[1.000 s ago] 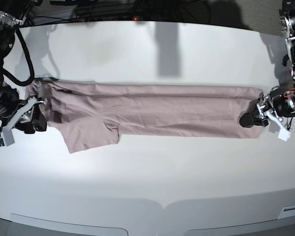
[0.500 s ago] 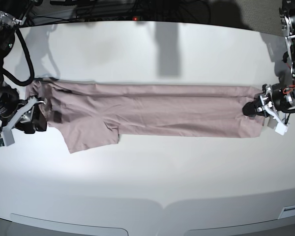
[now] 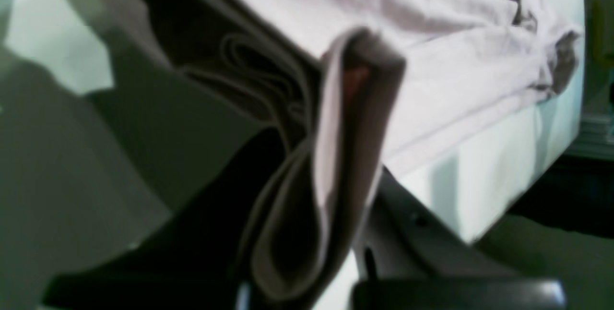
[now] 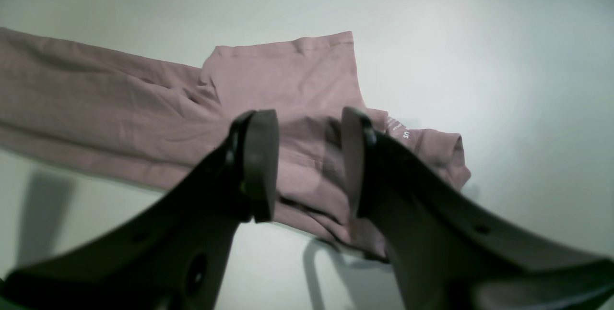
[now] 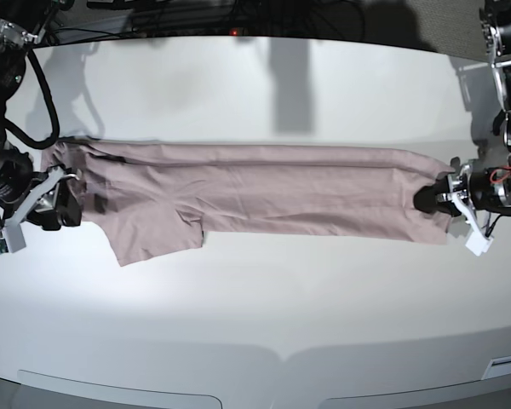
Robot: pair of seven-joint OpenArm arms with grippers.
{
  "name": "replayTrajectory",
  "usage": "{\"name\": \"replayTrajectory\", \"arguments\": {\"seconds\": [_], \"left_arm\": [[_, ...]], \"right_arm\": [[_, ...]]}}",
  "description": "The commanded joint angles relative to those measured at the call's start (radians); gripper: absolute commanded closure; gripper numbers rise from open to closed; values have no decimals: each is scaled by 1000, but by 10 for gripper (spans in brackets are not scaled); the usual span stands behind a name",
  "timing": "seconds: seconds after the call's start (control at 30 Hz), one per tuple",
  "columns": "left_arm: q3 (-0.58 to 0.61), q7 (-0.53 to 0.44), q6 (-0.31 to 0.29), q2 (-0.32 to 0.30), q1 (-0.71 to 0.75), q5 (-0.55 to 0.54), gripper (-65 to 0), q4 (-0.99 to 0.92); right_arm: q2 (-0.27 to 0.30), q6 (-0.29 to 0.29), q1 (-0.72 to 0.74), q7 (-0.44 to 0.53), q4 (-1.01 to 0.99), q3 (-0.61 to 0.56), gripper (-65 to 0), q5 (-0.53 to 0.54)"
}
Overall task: Fold the T-shirt properly
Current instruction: 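Move the left gripper along the folded end and grasp the fabric, then lift the strip end with the left gripper and fold it toward the right gripper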
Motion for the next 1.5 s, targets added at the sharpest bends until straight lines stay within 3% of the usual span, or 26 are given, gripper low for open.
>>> {"name": "replayTrajectory", "arguments": {"seconds": [0.0,0.13,0.37,0.83,1.1,1.47], "left_arm": [[-4,23,1,-9,-22,-55,0,27],[-4,88,0,13,-22,-144,0,44],[-4,87,0,87,-23,-146,0,46],[-4,86,0,331,-22,-141,0,187],[-4,-15,-1,446,-22,101,0,187],[-3,-18,-1,489,-19,133,0,187]], "right_arm": [[17,4,11,20,19,7,-231,19],[17,4,11,21,19,7,-231,19],[16,4,11,20,19,7,-231,19],[17,4,11,15,19,7,-231,19],[17,4,11,9,19,7,-231,19],[17,4,12,9,19,7,-232,19]]}}
